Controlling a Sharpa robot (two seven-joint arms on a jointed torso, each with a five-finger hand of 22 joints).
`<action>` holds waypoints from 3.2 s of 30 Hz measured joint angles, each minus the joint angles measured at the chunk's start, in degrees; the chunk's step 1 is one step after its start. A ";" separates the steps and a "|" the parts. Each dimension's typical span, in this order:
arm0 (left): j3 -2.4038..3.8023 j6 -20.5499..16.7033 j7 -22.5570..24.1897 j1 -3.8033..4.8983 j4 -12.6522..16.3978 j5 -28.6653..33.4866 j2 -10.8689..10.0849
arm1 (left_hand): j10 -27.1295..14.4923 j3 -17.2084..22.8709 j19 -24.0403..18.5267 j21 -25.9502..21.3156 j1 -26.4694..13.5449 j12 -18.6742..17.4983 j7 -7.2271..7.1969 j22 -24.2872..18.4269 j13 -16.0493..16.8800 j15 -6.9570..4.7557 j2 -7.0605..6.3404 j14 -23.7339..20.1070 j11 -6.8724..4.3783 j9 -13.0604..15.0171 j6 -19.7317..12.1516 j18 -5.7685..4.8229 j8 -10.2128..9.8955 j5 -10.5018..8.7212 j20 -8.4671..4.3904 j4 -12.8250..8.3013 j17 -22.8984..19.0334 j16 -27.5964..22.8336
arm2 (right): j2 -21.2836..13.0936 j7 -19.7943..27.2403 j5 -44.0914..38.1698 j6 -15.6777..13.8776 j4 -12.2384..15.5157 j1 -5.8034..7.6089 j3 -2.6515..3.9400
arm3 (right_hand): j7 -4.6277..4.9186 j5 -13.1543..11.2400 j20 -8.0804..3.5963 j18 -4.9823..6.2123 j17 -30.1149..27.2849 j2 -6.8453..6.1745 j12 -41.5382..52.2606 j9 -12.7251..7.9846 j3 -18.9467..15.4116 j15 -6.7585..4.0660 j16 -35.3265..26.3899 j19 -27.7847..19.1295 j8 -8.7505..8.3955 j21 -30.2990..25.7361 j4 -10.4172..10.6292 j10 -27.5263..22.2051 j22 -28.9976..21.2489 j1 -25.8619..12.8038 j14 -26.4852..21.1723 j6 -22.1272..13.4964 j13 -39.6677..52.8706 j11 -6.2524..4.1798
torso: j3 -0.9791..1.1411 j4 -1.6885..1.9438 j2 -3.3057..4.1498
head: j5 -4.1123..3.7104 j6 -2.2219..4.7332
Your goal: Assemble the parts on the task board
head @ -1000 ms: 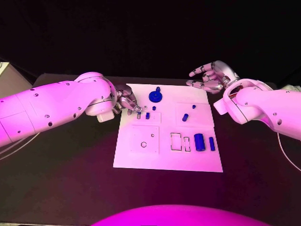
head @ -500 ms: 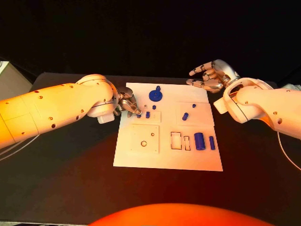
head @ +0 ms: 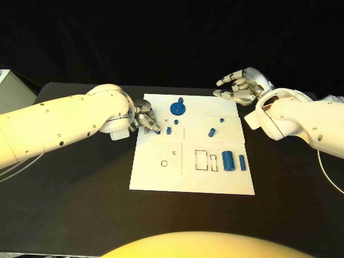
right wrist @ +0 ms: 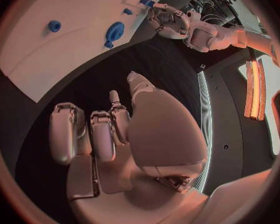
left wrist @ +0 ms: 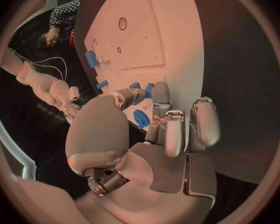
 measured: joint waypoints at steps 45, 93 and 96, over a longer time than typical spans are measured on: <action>0.16 3.58 -0.45 0.24 -2.70 -0.74 2.37 | 0.52 -0.16 0.00 -0.03 0.00 0.39 -0.27 -0.18 0.33 -0.13 0.00 0.13 0.09 -0.11 0.30 0.00 0.15 0.46 0.00 -0.16 0.00 0.00 | -0.21 0.00 -0.05 0.06 0.18 -0.01 0.00 | 0.00 0.00 0.00 0.00 -0.02 0.00 0.00 -0.01 0.00 0.00 0.00 0.00 0.00 0.00 0.00 0.00 0.02 0.00 0.00 0.00 0.00 0.00 | 0.01 0.02 -0.01 | -0.16 -0.82; -0.24 2.93 0.39 0.00 -4.44 -0.59 2.86 | -0.44 -16.28 -1.24 -2.31 -5.19 1.28 -1.06 -3.02 0.52 -0.11 -0.79 0.12 -0.65 -1.96 1.47 0.01 -1.11 -4.68 -0.21 3.30 0.00 0.00 | -0.27 0.07 -0.03 0.13 0.31 -0.01 0.00 | 0.17 0.00 0.00 0.00 0.02 0.01 -0.23 0.09 0.16 0.00 0.00 0.00 0.23 -0.22 0.17 -0.20 0.04 -0.46 0.00 -0.17 0.00 -0.20 | -0.06 0.02 0.03 | -0.64 -0.97; -0.08 2.46 0.45 -0.16 -4.05 -0.59 2.53 | -0.44 -17.52 -1.25 -2.31 -4.95 1.29 -1.06 -3.02 0.54 -0.12 -0.59 0.12 -0.65 -1.99 1.47 0.01 -1.18 -6.37 -0.21 4.95 0.00 0.00 | -0.29 0.07 -0.03 0.15 0.30 -0.03 0.00 | 0.17 0.00 0.00 0.00 0.02 0.01 -0.22 0.09 0.16 0.00 0.00 0.00 0.23 -0.22 0.17 -0.20 0.04 -0.46 0.00 -0.17 0.00 -0.20 | -0.06 -0.01 0.03 | -0.69 -0.97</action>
